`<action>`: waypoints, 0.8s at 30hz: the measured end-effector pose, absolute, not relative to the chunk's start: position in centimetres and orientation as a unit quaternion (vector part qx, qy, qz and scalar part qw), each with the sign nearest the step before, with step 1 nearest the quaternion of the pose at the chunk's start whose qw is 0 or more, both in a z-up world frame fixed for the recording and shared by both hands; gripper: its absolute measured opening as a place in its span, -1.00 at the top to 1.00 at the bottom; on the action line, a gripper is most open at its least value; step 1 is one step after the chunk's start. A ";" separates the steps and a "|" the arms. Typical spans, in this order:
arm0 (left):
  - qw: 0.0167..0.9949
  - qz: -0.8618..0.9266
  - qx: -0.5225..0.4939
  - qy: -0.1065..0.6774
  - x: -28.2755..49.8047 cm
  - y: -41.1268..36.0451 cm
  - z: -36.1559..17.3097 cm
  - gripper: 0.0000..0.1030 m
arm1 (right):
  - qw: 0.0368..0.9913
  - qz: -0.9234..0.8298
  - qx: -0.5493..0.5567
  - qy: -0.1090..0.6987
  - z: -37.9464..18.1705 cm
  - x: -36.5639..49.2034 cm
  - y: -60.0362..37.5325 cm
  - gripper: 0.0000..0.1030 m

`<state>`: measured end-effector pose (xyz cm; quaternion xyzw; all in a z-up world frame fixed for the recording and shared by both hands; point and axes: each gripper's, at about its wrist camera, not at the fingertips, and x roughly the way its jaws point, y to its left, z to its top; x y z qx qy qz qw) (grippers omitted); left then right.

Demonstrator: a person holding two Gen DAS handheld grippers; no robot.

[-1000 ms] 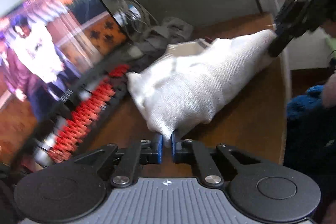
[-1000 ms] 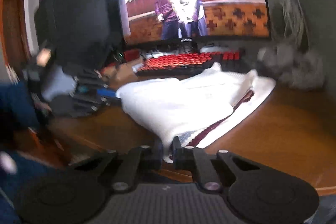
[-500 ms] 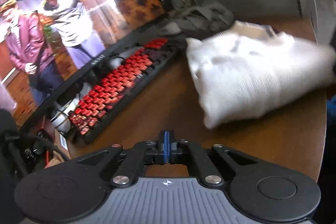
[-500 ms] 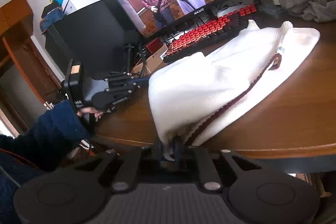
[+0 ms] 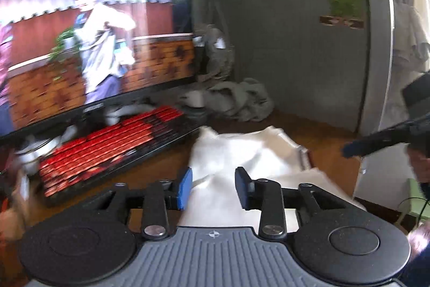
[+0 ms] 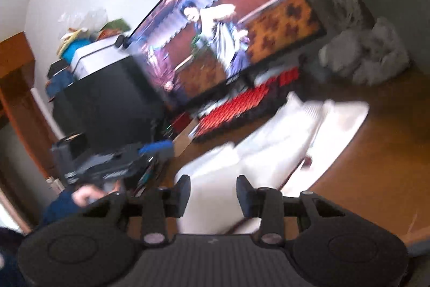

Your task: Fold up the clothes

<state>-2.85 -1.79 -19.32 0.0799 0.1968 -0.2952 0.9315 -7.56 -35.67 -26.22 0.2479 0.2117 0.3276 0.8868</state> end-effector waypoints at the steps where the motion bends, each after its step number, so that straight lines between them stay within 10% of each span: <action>1: 0.930 -0.299 0.081 0.197 -2.6 -2.7 -19.3 0.29 | 0.888 0.322 0.251 0.212 -26.3 -6.8 -35.7 0.29; 15: 0.933 -0.254 0.005 0.255 -3.8 -3.6 -21.2 0.22 | 0.887 0.318 0.217 0.256 -28.2 0.4 -34.0 0.25; 24: 0.891 -0.209 -0.244 0.320 -5.4 4.2 -23.6 0.05 | 0.880 0.328 0.220 0.265 -28.7 0.9 -33.8 0.25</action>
